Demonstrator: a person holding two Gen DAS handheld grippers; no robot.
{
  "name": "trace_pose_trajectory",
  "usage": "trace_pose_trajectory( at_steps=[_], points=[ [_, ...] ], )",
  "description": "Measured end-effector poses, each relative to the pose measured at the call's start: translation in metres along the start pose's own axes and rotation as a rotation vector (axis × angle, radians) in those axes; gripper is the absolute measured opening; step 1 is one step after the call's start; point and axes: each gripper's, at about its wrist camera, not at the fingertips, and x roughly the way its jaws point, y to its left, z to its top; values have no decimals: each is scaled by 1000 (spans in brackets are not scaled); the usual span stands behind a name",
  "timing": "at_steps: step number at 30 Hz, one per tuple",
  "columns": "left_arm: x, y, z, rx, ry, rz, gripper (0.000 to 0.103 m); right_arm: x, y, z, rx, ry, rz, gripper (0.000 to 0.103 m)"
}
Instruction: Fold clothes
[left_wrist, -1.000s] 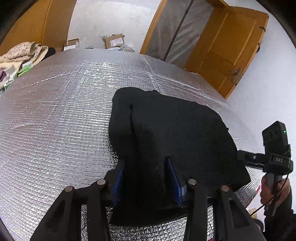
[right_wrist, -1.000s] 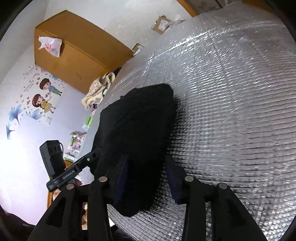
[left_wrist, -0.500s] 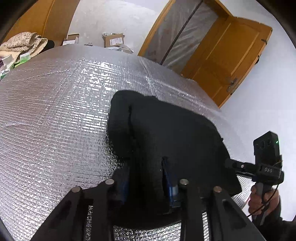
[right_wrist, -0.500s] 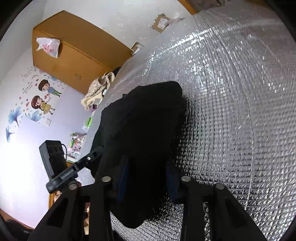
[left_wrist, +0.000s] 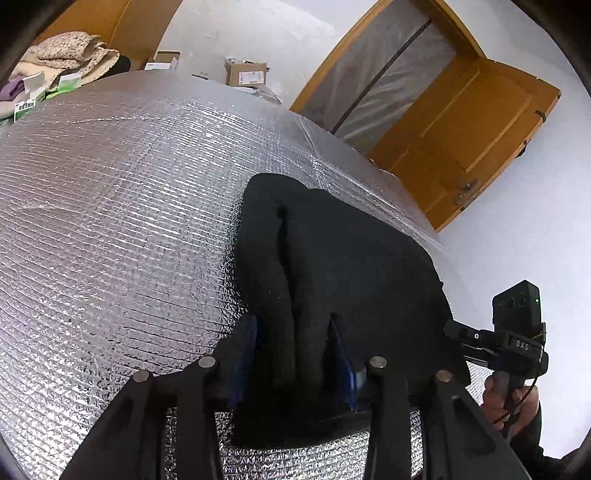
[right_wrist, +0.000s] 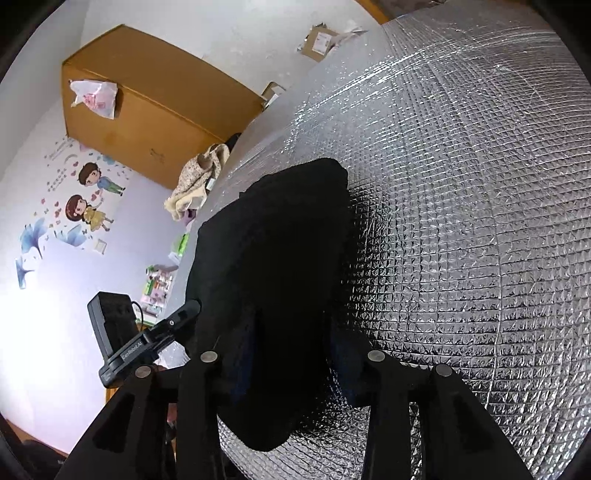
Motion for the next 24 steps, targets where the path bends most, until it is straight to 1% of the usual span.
trace_pose_trajectory(
  at_steps=[4,7,9,10,11,16,20,24],
  points=[
    [7,5,7,-51,0,-25,41,2,2,0,-8,9,2,40],
    [13,6,14,-54,2,-40,41,4,3,1,-4,11,7,40],
    [14,4,15,-51,5,-37,37,5,5,3,-7,13,-2,39],
    [12,4,13,-52,7,-44,30,3,5,1,-11,11,-8,36],
    [10,4,11,-52,6,-49,29,3,8,1,-18,5,-18,33],
    [-6,-6,17,-7,-47,-46,26,-4,24,8,-70,-35,-47,29],
    [-18,-13,36,41,-85,-25,26,-1,44,24,-127,-41,-52,28],
    [-26,-15,61,78,-123,10,26,7,73,44,-206,-58,-48,28]
  ],
)
